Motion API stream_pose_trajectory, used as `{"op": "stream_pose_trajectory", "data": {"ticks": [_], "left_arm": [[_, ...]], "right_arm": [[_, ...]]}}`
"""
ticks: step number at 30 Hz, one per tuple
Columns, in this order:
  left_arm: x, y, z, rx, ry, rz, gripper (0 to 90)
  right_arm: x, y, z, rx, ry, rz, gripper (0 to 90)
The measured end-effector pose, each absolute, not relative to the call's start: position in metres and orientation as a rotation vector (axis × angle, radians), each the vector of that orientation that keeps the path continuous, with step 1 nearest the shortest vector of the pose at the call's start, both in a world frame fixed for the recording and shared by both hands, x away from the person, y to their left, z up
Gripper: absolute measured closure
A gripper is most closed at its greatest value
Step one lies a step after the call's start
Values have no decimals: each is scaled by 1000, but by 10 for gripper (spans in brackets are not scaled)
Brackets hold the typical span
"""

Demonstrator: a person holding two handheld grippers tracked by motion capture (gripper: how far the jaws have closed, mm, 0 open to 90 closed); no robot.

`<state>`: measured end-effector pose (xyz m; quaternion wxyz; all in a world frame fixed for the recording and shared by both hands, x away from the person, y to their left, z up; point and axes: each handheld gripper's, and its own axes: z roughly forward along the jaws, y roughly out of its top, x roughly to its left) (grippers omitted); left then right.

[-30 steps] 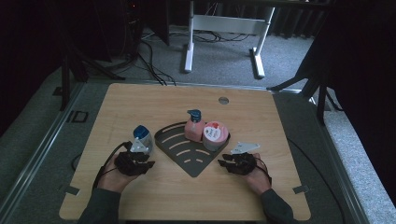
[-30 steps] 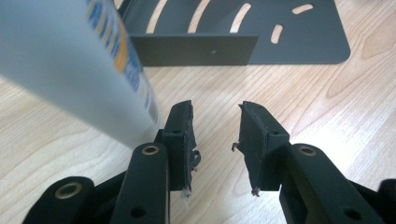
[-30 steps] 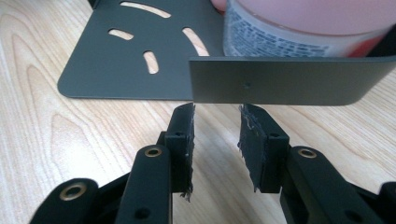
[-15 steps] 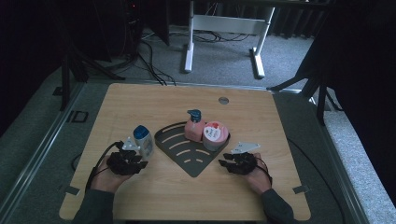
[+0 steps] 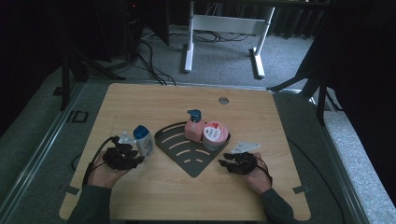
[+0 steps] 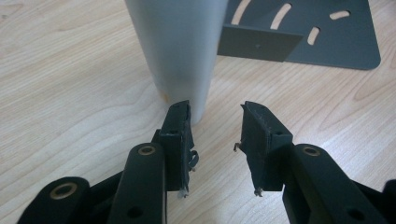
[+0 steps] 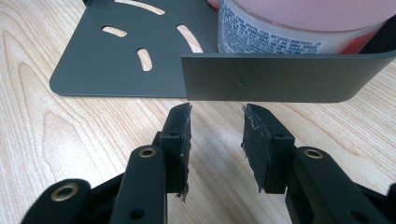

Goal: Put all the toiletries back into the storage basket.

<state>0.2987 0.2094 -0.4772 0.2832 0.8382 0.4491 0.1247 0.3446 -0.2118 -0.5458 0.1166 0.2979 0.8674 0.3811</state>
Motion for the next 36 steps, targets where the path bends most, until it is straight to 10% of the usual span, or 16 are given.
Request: {"op": "stream_pose_trajectory", "data": {"ticks": [36], "left_arm": [[326,205,-449,2240,1231,365,501]], "right_arm": [[345,-208,-549,874,2566,1100,602]]}}
